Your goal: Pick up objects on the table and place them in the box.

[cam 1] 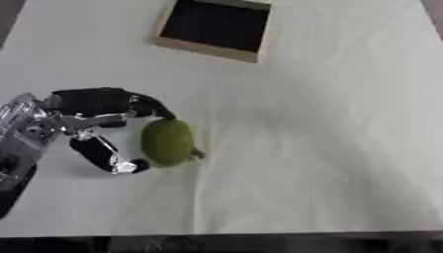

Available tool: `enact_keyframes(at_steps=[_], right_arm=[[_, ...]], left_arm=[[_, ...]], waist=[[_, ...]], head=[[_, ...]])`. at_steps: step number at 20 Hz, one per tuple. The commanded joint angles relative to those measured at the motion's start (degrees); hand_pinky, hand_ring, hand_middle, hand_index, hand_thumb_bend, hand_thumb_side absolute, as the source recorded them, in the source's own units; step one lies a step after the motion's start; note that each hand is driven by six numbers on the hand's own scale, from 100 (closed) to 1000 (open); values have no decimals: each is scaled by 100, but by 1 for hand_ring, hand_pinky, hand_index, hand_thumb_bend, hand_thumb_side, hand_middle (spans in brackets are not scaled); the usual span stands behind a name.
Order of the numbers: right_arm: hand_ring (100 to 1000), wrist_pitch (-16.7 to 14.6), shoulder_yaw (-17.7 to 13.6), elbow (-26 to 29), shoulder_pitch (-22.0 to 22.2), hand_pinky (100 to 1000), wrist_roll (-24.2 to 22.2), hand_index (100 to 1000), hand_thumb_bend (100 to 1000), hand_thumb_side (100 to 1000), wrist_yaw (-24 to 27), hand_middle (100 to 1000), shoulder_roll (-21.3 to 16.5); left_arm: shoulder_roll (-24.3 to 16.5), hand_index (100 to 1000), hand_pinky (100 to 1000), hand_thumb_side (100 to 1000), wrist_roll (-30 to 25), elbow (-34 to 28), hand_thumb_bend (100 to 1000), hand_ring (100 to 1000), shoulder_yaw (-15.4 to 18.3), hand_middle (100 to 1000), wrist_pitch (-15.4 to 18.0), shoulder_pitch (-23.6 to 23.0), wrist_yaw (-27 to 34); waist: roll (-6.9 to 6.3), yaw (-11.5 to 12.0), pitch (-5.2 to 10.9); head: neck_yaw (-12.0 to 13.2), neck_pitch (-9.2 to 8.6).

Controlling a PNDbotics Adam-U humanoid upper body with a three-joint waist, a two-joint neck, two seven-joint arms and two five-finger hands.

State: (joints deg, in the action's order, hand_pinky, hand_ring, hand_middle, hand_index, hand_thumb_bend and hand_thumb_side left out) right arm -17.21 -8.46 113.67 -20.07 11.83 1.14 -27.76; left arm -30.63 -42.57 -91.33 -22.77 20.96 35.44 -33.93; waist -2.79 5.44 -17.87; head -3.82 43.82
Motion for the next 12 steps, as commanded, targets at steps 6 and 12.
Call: enact_keyframes(at_steps=[6,12], right_arm=[[808,37,-20,92,-13,831,-8,770,100,508,35,650,-68],[808,65,-13,92,-7,832,-25,770,100,513,36,650,-41]], left_arm=[[77,955,871,282,-925,15,359,901,104,843,950,129,-97],[200,934,849,158,-857,88,368,878,117,826,859,158,-259]], waist=[[0,-16,115],[4,-33,107]], head=[[-20,30],[-8,30]])
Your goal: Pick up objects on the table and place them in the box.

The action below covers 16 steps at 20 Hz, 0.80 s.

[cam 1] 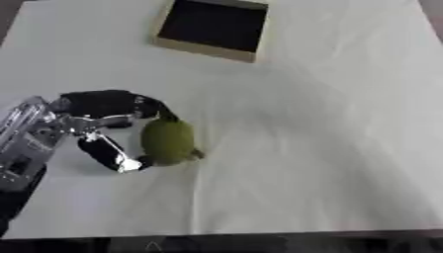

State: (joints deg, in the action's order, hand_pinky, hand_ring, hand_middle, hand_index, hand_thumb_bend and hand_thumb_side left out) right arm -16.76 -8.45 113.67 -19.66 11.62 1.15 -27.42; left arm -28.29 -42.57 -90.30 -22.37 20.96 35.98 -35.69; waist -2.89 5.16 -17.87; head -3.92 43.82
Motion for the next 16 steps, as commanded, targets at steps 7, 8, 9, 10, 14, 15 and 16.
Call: enact_keyframes(at_steps=[7,8,9,10,14,15,16], right_arm=[[809,48,-15,92,-42,833,-4,770,100,520,36,648,-56],[809,53,-15,92,-43,833,-2,770,100,522,37,648,-53],[809,59,-16,92,-44,833,3,770,100,522,40,647,-50],[809,63,-15,92,-45,833,6,770,100,522,41,647,-48],[809,81,-17,92,-45,833,17,770,100,524,40,646,-42],[809,85,-17,92,-45,833,19,770,100,525,39,645,-41],[809,88,-19,92,-44,834,23,770,100,525,37,645,-42]], left_arm=[[60,879,780,199,-628,-39,315,808,84,762,667,116,-202],[71,840,746,199,-615,-43,304,770,85,710,653,117,-208],[90,825,733,199,-606,-40,292,758,87,688,635,123,-214],[105,818,729,200,-598,-36,289,753,87,677,620,130,-218],[146,761,666,195,-544,6,265,697,83,618,562,145,-251],[157,751,650,192,-531,16,245,683,72,607,557,137,-267],[167,744,644,191,-512,22,246,676,67,601,551,128,-281]], waist=[[15,-7,96],[15,-7,95],[15,-7,95],[15,-8,96],[15,-10,96],[16,-10,95],[17,-9,93]], head=[[9,30],[10,30],[14,30],[17,30],[28,30],[28,30],[28,30]])
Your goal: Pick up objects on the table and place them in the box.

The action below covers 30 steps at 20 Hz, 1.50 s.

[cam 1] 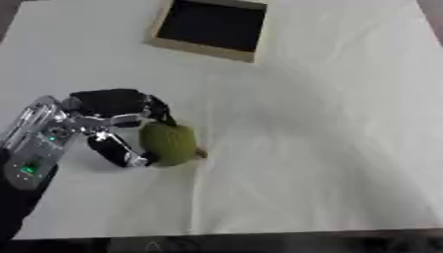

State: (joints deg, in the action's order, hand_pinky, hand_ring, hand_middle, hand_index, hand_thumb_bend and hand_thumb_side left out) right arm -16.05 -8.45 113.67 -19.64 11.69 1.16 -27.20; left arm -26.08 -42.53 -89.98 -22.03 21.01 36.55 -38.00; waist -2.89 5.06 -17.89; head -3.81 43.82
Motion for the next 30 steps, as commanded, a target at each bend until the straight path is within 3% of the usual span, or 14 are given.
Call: enact_keyframes(at_steps=[1,8,11,18,24,25,26,30], right_arm=[[809,22,-19,92,-45,834,20,770,100,527,36,644,-62],[809,70,-10,92,-44,835,31,769,100,538,27,641,-46],[809,86,-10,92,-42,835,34,769,100,542,27,640,-34],[810,108,-9,92,-42,836,48,770,100,546,31,638,-23],[810,115,-9,92,-40,836,57,770,100,547,27,638,-21],[809,114,-10,92,-39,837,58,770,100,546,27,636,-21],[809,111,-20,92,-35,837,67,770,100,544,26,636,-24],[809,99,-33,92,-29,837,90,770,100,544,25,635,-35]], left_arm=[[-46,732,630,192,-493,-5,252,663,33,591,539,65,-63],[-8,681,545,194,-215,-17,204,591,47,540,451,62,-104],[3,662,511,194,-48,-36,106,567,67,523,406,66,-128],[41,527,355,163,445,-34,160,449,93,408,487,92,-327],[61,525,352,163,772,82,164,447,82,406,621,79,-511],[69,537,311,120,796,85,298,427,88,418,631,87,-521],[85,526,287,109,844,31,359,413,148,410,631,124,-494],[34,516,271,108,1135,-165,378,400,333,397,663,133,-411]], waist=[[16,3,93],[13,22,88],[12,33,88],[13,41,86],[11,39,83],[14,40,84],[24,48,87],[35,52,87]], head=[[17,30],[31,30],[25,30],[15,30],[11,30],[6,30],[-9,29],[-18,28]])
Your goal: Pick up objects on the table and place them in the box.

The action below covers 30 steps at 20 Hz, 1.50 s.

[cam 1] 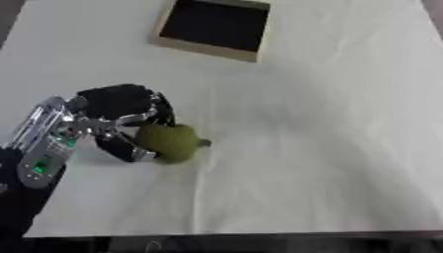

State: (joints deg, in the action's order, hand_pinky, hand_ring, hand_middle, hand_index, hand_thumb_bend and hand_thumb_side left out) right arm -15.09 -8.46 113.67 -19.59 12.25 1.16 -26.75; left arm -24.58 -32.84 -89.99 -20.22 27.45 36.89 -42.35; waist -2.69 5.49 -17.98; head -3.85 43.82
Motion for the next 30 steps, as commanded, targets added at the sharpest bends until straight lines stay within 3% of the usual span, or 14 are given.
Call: enact_keyframes(at_steps=[1,12,13,14,22,29,30], right_arm=[[809,2,-32,92,-34,837,37,770,100,544,25,635,-82],[808,-8,-49,92,-24,838,71,770,100,536,32,634,-103],[808,-11,-51,92,-27,838,76,770,100,535,33,634,-107],[808,-17,-51,92,-33,837,81,770,100,534,34,634,-114],[805,-104,-56,92,-122,836,111,769,100,513,62,635,-183],[803,-225,-22,92,-308,835,107,768,100,489,144,637,-224],[802,-240,-16,92,-336,834,103,768,100,487,159,637,-226]], left_arm=[[-128,516,271,108,245,-166,378,400,151,397,27,94,14],[-315,492,234,135,886,-296,373,370,285,372,28,222,228],[-344,490,231,249,926,-325,117,368,304,370,27,255,267],[-380,489,230,133,969,-355,390,367,321,370,33,301,302],[-774,482,224,119,1471,-286,500,364,514,367,71,845,369],[-898,437,221,100,2074,361,590,368,945,361,87,1347,91],[-886,435,223,100,2159,477,634,367,1012,360,103,1430,25]], waist=[[16,8,96],[16,7,116],[16,1,115],[16,-10,114],[32,-143,73],[90,-330,17],[100,-352,7]], head=[[-14,28],[-14,25],[-10,23],[-4,19],[83,-47],[277,-205],[305,-230]])
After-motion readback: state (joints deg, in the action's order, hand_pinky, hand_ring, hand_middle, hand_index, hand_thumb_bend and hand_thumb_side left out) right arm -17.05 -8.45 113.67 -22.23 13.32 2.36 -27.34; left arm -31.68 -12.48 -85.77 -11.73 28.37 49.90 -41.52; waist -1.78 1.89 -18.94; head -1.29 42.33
